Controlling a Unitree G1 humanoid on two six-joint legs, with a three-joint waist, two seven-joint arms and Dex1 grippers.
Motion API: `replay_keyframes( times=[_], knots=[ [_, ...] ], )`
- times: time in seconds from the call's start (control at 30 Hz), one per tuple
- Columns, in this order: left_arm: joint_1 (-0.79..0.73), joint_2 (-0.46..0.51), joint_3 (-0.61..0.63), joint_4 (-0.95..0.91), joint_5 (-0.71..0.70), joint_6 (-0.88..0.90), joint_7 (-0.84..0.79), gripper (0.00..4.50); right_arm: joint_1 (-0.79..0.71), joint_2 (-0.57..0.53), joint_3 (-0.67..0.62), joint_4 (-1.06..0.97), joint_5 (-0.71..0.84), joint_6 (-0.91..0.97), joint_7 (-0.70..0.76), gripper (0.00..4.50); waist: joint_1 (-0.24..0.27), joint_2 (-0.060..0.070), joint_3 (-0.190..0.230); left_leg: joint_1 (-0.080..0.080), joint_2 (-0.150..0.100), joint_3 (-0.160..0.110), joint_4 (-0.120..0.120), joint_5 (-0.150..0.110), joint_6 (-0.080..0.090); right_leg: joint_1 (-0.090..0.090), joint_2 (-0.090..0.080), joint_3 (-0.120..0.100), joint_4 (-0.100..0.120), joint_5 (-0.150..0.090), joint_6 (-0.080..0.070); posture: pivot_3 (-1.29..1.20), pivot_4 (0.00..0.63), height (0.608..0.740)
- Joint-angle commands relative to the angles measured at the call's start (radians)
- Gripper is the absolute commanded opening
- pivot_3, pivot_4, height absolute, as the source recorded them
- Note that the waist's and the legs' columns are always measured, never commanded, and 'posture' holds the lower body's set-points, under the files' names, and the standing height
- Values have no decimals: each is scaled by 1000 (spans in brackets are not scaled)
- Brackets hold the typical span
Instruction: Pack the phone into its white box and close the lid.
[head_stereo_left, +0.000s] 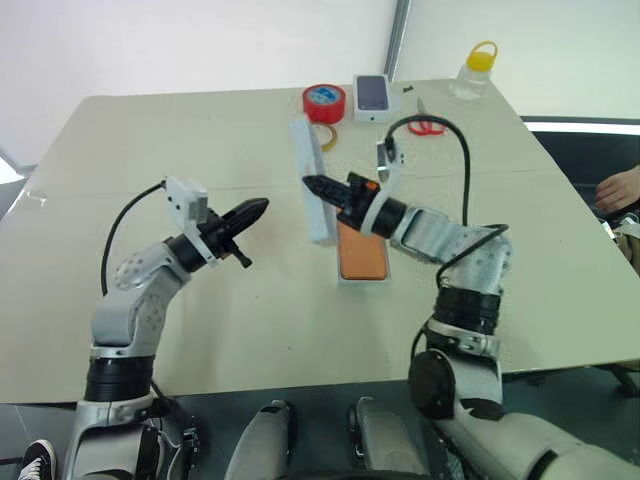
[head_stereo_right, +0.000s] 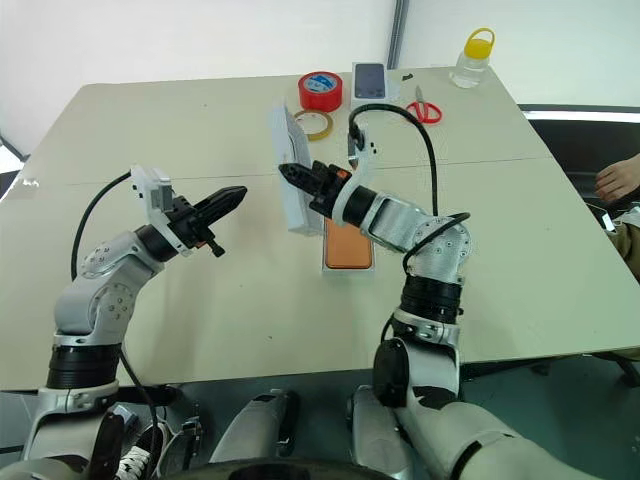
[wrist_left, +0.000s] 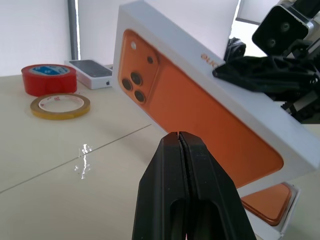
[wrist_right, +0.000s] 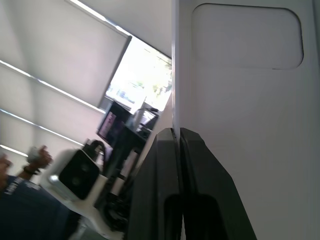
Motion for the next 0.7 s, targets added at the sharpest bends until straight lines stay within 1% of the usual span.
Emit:
replay_keyframes(
  times=[0.03, 0.13, 0.27, 0.3, 0.4, 0.53, 0.6, 0.7],
  knots=[
    [-4, 11, 23, -41, -14, -1, 5, 41, 50, 25, -8, 0, 68, 38, -58, 0, 2, 0, 0, 0, 0, 0, 0, 0, 0, 0, 0, 0, 0, 0, 0, 0, 150, 740],
    [-2, 5, 21, -44, -22, 9, 10, 41, 109, 45, 0, 5, 110, 85, -116, 0, 0, 0, 0, 0, 0, 0, 0, 0, 0, 0, 0, 0, -1, 0, 0, 0, 150, 740],
    [4, 10, 17, -42, -15, 12, 12, 41, 133, 42, 33, -26, 147, 90, -147, 0, -5, 1, 0, 0, 0, 0, 0, 0, 0, 0, 0, 0, 0, 0, 0, 0, 150, 740],
    [11, 13, 4, -38, -2, 7, 4, 41, 144, 35, 34, -13, 137, 90, -163, 0, -5, 1, 0, 0, 0, 0, 0, 0, 0, 0, 1, 0, 0, 0, 0, 0, 150, 740],
    [28, 8, -31, -31, 43, -23, 1, 41, 163, 2, 68, -8, 106, 66, -142, 0, -2, 1, 0, 0, 0, 1, 0, 0, 0, 0, 0, 0, 0, 0, 0, 0, 150, 740],
    [46, -41, -103, 9, 107, -34, 31, 41, 165, -19, 78, 9, 113, 49, -144, 0, 2, 1, 0, 0, 0, 1, 0, 0, 0, 1, 0, 0, 0, 0, 0, 0, 150, 740],
    [36, -79, -123, 28, 134, -53, 60, 41, 167, -30, 83, 16, 102, 33, -148, 0, 2, 1, 0, 0, 0, 0, 0, 0, 0, 1, 0, 0, -1, 0, 0, 0, 150, 740],
    [17, -131, -151, 77, 170, -79, 83, 41, 166, -36, 75, 31, 125, 17, -138, 0, 1, 1, 0, 0, 0, 0, 0, 0, 0, 1, 0, 0, -1, 0, 0, 0, 150, 740]
  ],
)
